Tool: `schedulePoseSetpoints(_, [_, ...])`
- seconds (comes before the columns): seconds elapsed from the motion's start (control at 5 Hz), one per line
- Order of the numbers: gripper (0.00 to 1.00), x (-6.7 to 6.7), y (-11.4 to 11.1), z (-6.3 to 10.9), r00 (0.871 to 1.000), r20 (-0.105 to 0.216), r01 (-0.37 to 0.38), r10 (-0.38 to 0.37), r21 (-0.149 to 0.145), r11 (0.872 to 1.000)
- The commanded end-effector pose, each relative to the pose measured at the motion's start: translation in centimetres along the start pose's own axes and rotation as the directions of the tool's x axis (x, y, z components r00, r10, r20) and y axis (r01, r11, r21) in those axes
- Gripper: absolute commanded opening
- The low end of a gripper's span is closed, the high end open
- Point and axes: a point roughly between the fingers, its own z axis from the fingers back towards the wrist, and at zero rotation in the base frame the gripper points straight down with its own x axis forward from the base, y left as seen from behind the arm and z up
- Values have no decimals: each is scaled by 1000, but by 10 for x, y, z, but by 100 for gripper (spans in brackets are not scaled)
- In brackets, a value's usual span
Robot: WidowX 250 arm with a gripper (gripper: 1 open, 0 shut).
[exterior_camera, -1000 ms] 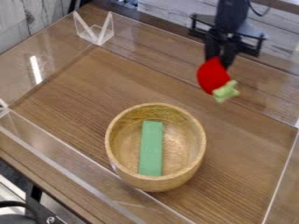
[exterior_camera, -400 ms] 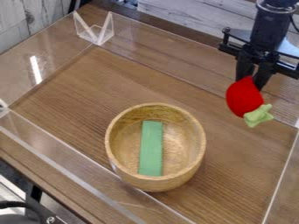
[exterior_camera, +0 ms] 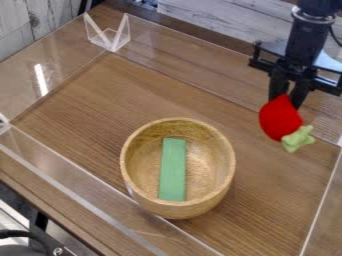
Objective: Move the red object to the right side of the table
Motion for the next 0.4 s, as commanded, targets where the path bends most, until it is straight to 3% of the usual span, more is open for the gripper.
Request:
schedulePoseSetpoints(0.0, [0,5,1,1,993,29,-116,116,-19,993])
schedulePoseSetpoints(0.2, [0,16,6,-9,996,19,-90,90,-18,996])
